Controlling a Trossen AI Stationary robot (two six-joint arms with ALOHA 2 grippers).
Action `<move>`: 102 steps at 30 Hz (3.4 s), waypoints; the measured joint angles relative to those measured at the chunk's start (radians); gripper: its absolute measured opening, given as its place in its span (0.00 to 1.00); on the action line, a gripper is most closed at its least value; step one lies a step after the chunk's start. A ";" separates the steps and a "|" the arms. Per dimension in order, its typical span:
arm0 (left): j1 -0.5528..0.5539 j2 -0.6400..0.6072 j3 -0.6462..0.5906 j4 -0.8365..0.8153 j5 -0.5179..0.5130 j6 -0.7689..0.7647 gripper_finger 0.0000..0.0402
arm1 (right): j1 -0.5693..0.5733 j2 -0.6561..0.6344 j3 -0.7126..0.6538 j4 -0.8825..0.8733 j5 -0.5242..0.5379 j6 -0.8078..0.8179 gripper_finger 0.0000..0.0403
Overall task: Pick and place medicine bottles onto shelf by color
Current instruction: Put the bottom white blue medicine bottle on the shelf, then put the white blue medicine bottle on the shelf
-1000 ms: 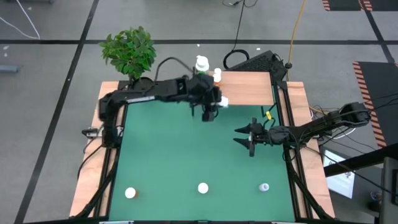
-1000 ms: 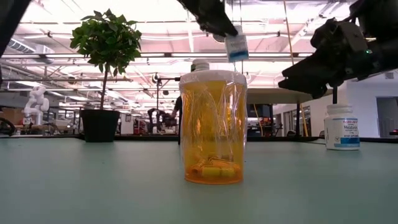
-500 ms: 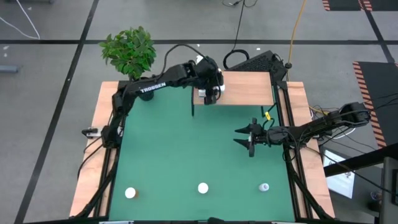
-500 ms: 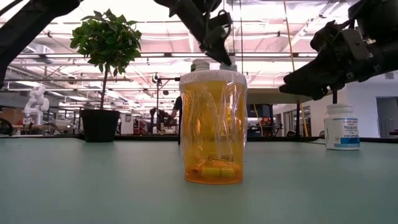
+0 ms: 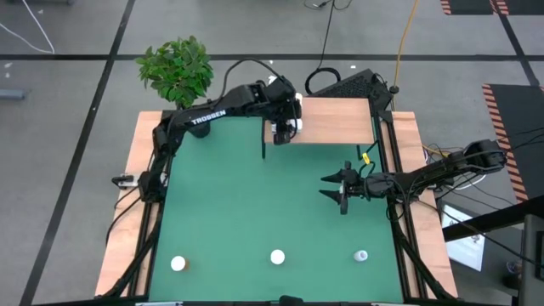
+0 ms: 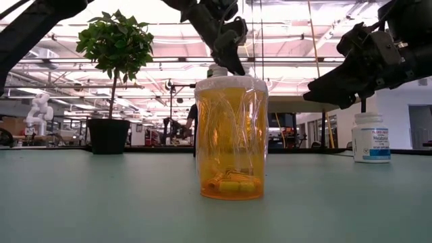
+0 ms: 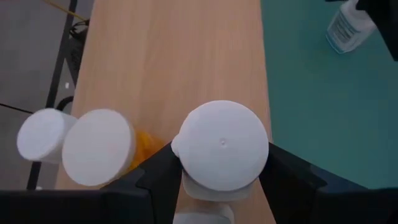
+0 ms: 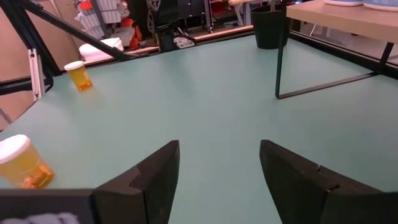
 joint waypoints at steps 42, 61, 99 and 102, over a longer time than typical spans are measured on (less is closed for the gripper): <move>-0.002 0.000 -0.001 0.042 -0.011 -0.044 0.49 | 0.000 0.000 0.001 0.008 -0.024 -0.013 0.53; -0.003 0.000 -0.001 0.019 -0.011 -0.011 0.62 | 0.000 0.000 0.001 0.099 -0.074 0.002 0.53; -0.247 -0.178 -0.179 -0.007 -0.085 -0.240 0.49 | -0.052 -0.137 0.605 -1.194 -0.221 -0.215 0.64; -0.318 -0.189 -0.284 0.089 -0.126 -0.257 0.45 | -0.053 -0.139 0.606 -1.327 -0.243 -0.210 0.65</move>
